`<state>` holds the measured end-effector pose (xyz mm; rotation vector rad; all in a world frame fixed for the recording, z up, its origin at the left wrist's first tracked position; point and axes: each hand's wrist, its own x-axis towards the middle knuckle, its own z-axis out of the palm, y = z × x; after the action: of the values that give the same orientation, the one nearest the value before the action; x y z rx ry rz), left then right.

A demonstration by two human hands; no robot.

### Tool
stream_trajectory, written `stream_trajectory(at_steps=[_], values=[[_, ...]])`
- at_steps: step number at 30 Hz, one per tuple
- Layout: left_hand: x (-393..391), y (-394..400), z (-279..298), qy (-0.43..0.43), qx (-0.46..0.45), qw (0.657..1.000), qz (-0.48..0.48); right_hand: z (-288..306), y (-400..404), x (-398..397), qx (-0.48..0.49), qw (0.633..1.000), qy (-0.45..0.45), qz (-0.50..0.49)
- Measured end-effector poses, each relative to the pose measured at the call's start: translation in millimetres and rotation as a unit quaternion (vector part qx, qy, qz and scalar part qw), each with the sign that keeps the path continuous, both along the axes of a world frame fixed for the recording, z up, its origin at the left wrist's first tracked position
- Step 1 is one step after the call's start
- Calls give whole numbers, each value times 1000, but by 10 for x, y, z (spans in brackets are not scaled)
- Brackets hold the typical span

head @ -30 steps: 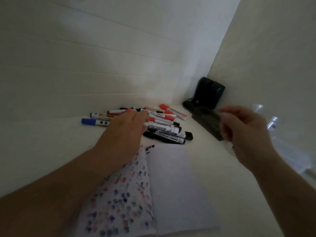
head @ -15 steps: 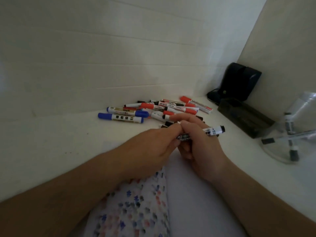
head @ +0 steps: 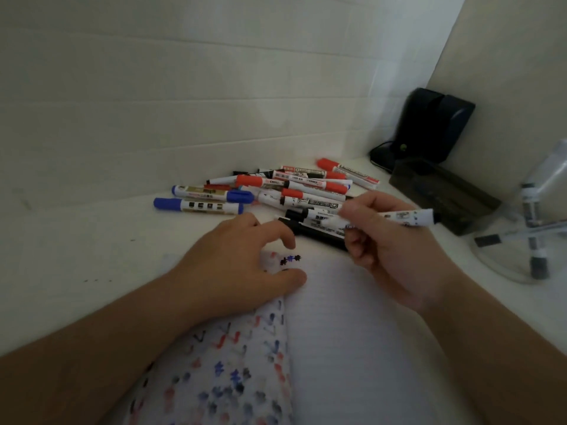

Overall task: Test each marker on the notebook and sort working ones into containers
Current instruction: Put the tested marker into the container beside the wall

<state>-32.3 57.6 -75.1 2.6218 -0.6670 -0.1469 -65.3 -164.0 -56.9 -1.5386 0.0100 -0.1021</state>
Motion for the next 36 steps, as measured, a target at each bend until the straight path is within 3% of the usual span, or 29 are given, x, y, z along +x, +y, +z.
stream_trajectory(at_steps=[3, 7, 16, 22, 36], values=[[29, -58, 4, 23, 20, 999, 15, -63, 75, -9, -131, 991, 0, -27], [63, -51, 44, 55, 25, 998, 22, -111, 123, -14, -212, 976, -14, -35], [69, 40, 116, 92, 9, 995, 21, -156, 128, 7, -193, 979, 49, -40], [73, -119, 31, 24, 22, 996, 82, -151, 146, 29, -178, 981, 64, -46], [90, -122, 5, 25, 32, 996, 80, -144, 142, 30, -193, 978, 65, -46]])
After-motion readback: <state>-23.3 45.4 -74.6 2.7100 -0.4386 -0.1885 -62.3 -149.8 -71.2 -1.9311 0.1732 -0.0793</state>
